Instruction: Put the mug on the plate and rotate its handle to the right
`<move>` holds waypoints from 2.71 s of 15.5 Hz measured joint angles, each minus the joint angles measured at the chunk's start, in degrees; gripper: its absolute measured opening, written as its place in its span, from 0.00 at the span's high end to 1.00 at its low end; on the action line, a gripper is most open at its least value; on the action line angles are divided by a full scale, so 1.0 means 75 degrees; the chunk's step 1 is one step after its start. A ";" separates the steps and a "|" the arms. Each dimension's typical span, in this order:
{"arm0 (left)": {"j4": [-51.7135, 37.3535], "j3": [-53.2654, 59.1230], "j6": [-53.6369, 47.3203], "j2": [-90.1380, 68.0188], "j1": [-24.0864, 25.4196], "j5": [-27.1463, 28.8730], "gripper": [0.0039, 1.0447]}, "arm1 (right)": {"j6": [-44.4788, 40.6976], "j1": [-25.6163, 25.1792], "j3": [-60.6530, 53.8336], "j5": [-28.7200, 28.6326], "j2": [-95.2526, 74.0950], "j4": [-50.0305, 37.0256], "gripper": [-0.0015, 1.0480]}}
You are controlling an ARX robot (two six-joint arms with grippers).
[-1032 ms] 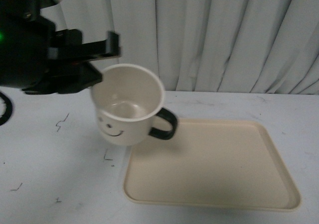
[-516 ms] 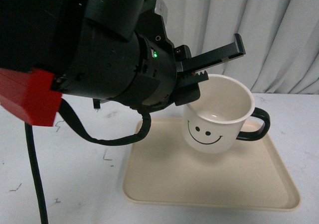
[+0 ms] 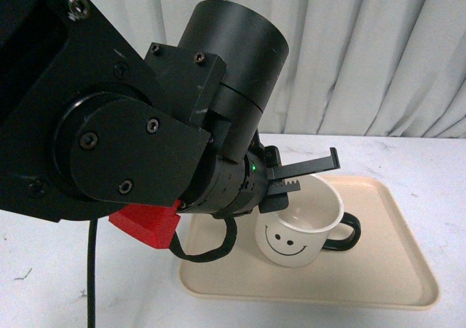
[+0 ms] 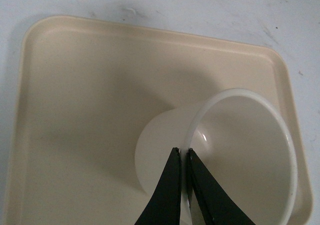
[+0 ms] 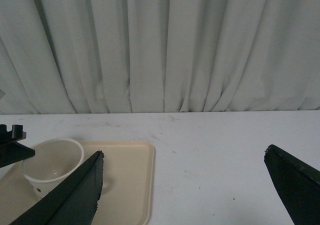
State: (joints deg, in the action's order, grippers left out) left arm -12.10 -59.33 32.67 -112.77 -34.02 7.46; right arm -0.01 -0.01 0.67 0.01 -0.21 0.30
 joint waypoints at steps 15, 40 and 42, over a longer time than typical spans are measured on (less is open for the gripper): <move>-0.3013 0.5657 -0.4159 0.7947 0.3177 0.0286 0.40 | -0.0003 0.0000 0.0000 0.0000 0.0000 -0.0006 0.06; 0.0006 0.7836 -0.4249 1.3420 0.4514 -0.0997 0.99 | 0.0000 0.0000 0.0000 0.0000 0.0000 -0.0003 0.06; 0.0239 0.7836 -0.4246 1.3674 0.4514 -0.0994 0.99 | 0.0000 0.0000 0.0000 0.0000 0.0000 -0.0003 0.06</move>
State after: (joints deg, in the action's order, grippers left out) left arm -10.31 -0.56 0.82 -10.22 -0.16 0.01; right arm -0.01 -0.01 0.67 0.01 -0.21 0.27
